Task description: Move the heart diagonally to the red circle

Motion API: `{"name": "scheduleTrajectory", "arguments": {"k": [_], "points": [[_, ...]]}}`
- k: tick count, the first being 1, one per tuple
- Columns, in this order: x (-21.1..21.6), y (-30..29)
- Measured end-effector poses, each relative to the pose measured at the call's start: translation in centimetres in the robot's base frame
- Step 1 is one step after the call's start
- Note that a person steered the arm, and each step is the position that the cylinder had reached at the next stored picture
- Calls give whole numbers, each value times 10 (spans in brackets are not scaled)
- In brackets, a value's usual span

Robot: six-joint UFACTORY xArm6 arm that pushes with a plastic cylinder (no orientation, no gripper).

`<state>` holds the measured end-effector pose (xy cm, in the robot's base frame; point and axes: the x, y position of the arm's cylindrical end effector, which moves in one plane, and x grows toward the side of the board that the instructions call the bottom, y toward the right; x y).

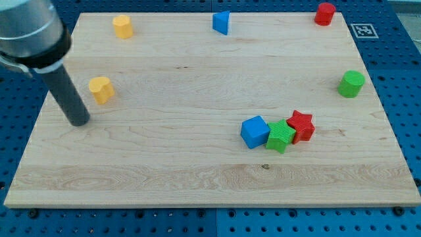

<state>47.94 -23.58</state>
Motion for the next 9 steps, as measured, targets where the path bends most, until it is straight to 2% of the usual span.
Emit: {"name": "scheduleTrajectory", "arguments": {"k": [4, 7, 8, 9], "points": [[-22, -4], [-24, 32], [-35, 21], [-64, 1]]}}
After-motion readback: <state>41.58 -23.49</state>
